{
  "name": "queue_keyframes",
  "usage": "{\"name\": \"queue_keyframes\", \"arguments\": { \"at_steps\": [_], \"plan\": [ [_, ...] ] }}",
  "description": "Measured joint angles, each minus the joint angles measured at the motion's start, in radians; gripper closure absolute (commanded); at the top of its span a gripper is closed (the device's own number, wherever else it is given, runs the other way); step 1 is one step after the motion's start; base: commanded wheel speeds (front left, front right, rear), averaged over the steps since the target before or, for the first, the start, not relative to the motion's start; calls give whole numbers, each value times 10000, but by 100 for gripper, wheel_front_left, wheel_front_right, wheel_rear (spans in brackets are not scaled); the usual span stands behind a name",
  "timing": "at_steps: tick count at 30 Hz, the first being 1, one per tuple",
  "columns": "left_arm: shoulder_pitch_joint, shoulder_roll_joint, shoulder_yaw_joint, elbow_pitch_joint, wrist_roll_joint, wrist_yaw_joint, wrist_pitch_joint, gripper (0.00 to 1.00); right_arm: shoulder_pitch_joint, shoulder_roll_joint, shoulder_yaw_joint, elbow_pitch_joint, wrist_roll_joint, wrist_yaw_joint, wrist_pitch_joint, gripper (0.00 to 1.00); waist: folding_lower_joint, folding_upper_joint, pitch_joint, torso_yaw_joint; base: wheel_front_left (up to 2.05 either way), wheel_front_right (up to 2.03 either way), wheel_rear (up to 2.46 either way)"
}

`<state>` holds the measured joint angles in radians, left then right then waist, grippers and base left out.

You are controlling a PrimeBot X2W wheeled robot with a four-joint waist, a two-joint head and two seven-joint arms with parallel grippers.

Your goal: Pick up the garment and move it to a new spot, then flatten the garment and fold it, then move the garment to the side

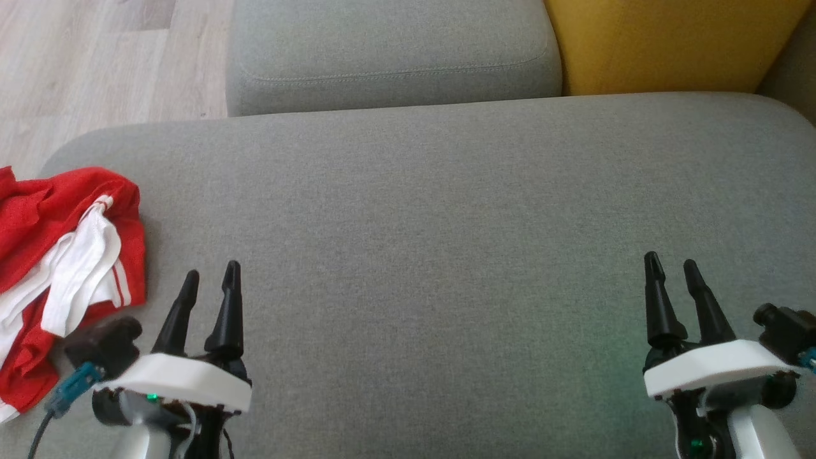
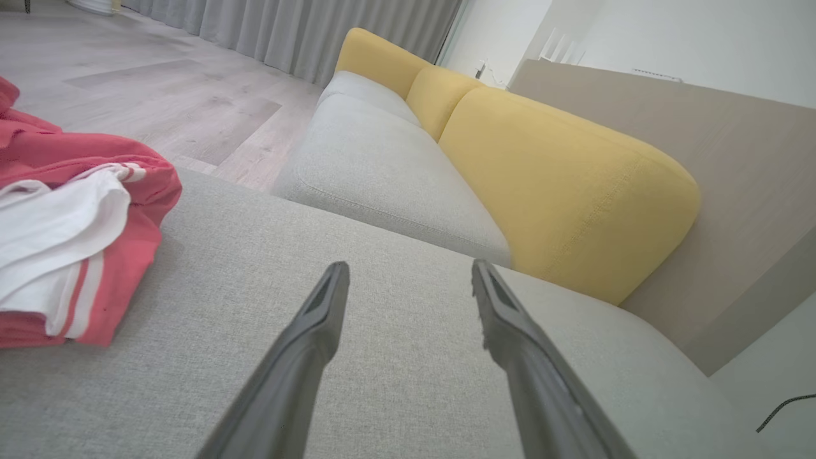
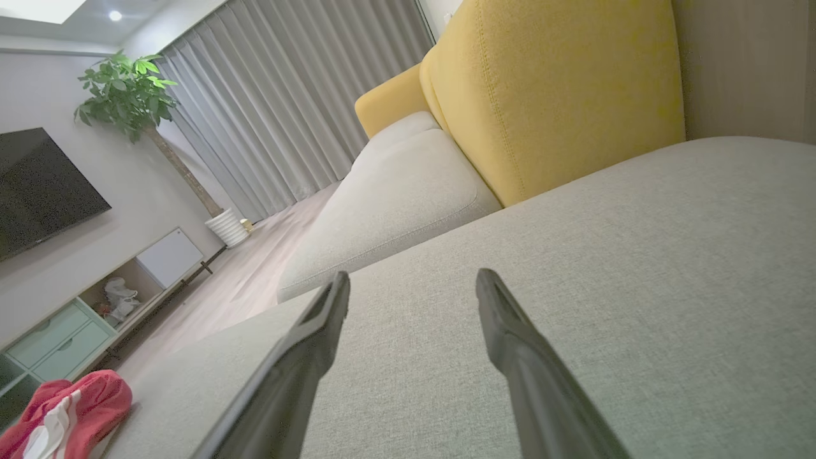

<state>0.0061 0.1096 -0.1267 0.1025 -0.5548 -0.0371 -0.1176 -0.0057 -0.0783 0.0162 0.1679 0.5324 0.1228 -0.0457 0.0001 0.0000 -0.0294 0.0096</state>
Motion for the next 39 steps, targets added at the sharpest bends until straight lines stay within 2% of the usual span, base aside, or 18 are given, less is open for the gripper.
{"name": "queue_keyframes", "arguments": {
  "at_steps": [18,39],
  "plan": [
    [120,443,-698,211,1962,523,-510,0,225,123,73,163,-2061,0,-426,0,0,0,-111,36,0,0,0],
    [354,518,-1208,585,4138,1087,-1145,0,426,299,343,238,-4339,2,-790,0,0,0,-241,102,0,0,0]
  ]
}}
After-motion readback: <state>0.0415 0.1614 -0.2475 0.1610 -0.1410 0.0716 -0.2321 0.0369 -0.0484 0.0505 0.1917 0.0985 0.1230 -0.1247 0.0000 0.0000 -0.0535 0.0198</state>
